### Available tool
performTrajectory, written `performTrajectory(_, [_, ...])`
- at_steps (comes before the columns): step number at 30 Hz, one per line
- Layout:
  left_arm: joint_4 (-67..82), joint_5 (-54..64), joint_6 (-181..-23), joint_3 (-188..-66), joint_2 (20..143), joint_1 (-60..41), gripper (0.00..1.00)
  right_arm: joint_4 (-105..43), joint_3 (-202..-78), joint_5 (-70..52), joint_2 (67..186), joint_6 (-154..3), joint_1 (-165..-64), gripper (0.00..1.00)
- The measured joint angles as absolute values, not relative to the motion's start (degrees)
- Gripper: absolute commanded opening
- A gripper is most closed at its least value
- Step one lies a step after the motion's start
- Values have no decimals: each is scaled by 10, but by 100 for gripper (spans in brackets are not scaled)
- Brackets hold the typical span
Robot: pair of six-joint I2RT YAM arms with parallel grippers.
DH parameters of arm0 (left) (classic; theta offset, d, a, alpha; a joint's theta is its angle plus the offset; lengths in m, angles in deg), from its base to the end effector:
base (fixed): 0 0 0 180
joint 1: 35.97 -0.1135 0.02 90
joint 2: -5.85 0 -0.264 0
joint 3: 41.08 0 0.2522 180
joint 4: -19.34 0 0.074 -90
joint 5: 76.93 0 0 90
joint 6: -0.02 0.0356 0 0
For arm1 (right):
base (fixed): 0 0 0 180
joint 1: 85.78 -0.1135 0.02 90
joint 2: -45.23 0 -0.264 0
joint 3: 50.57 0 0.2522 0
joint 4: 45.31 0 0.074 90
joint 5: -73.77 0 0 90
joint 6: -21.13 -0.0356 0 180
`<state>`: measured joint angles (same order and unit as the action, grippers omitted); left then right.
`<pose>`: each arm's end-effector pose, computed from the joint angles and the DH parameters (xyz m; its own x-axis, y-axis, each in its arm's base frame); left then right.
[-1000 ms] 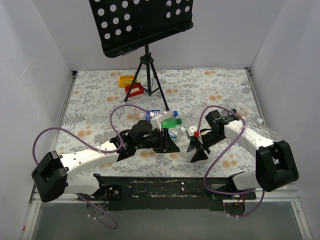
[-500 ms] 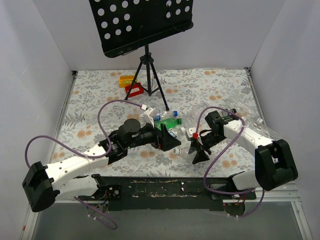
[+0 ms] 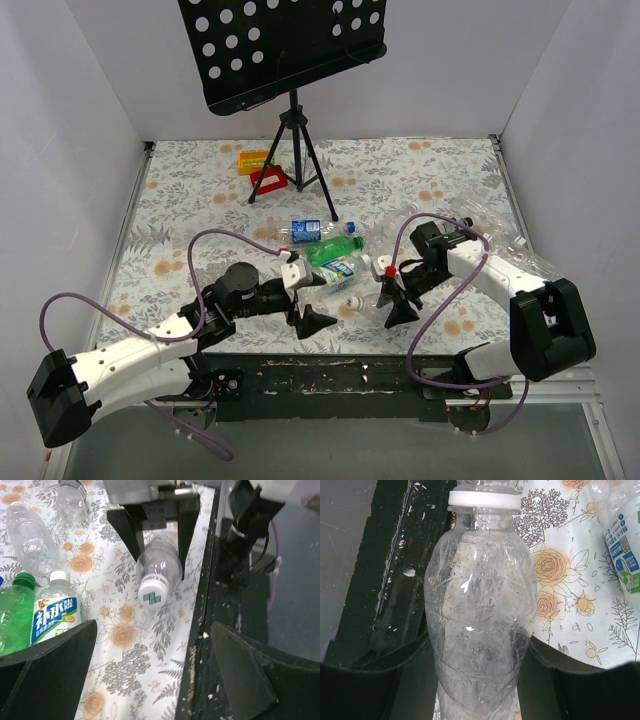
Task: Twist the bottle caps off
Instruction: Unscrew the bottle cap from the plastic bottle.
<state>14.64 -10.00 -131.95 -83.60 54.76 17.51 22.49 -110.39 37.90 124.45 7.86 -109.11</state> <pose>0.1089 -0.1705 0.2639 -0.7326 -0.0445 -0.6792 0.6433 0.2807 -0.7123 0.1843 0.1109 0.1943 0.0507 -0.5992 -0.7990 -0.9543 -0.2651 0.1382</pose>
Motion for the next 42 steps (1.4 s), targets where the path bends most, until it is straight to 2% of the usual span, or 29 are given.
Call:
performTrajectory(10, [163, -146, -1121, -819, 577, 175, 98, 225, -1104, 379, 1244, 79, -1091, 5])
performTrajectory(25, [213, -192, -1052, -866, 736, 175, 96, 225, -1104, 379, 1244, 79, -1091, 5])
performTrajectory(37, [235, -230, -1070, -880, 768, 175, 74, 225, -1104, 379, 1244, 79, -1091, 5])
performTrajectory(42, [248, -237, -1087, -880, 770, 175, 60, 225, -1104, 379, 1244, 79, -1091, 5])
